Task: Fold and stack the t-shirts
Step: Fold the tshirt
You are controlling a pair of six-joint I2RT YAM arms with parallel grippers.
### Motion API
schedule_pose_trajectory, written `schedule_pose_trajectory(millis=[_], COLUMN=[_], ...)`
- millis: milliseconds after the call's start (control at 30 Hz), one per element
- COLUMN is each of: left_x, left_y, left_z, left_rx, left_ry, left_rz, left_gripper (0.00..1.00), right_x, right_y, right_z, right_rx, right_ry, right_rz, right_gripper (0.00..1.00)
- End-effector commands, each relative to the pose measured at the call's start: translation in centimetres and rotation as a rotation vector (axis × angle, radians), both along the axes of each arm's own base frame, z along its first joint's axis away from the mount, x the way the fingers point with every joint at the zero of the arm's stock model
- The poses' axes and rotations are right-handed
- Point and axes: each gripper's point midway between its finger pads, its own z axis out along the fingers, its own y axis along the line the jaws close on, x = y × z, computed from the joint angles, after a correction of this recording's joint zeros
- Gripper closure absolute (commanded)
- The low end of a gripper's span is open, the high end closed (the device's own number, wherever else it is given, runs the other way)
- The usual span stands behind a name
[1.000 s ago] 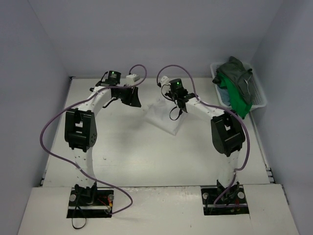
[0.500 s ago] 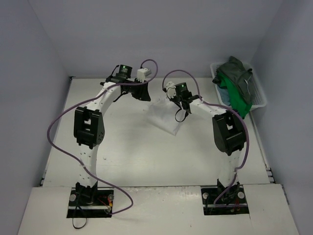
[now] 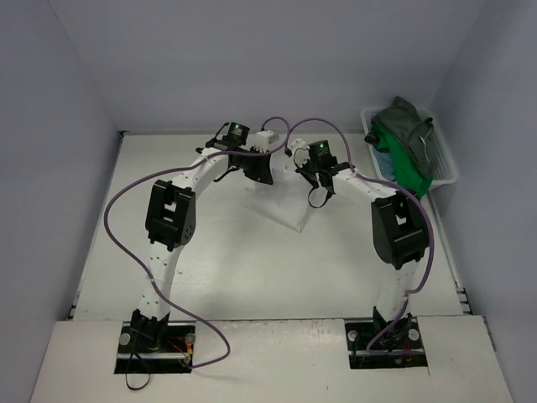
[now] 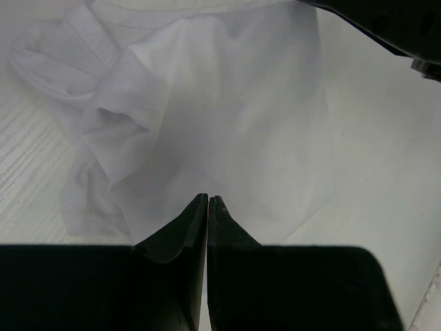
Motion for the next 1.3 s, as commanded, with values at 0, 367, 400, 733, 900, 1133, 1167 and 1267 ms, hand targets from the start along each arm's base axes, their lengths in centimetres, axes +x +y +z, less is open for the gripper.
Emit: schedule_pose_trajectory(millis=[0, 367, 400, 733, 900, 1133, 1167, 1267], left_x=[2.3, 2.9, 2.9, 3.4, 3.9, 3.7, 3.6, 3.4], left_y=[-1.4, -3.7, -3.9, -5.5, -5.7, -5.9, -5.9, -5.8], left_z=[6.3, 4.9, 4.6, 1.3, 0.0, -1.2, -1.4, -1.6], left_rx=[-0.074, -0.082, -0.079, -0.058, -0.041, -0.043, -0.042, -0.043], left_ry=[-0.178, -0.170, -0.168, -0.132, -0.127, -0.098, -0.093, -0.086], left_rz=[0.022, 0.014, 0.013, 0.006, 0.017, 0.009, 0.008, 0.005], left_gripper=[1.00, 1.00, 1.00, 1.00, 1.00, 1.00, 1.00, 1.00], right_x=[0.3, -0.9, -1.0, -1.7, -2.2, -2.8, -2.9, -3.0], right_y=[1.5, 2.3, 2.4, 1.6, 0.9, 0.3, 0.2, 0.2], right_z=[6.5, 6.0, 5.7, 1.8, -0.6, -4.0, -4.4, -5.2], right_rx=[0.126, 0.170, 0.167, 0.160, 0.160, 0.144, 0.140, 0.138], right_ry=[-0.119, -0.070, -0.064, 0.017, 0.069, 0.129, 0.134, 0.150], right_rz=[0.036, 0.070, 0.073, 0.078, 0.075, 0.077, 0.079, 0.080], right_gripper=[1.00, 1.00, 1.00, 1.00, 1.00, 1.00, 1.00, 1.00])
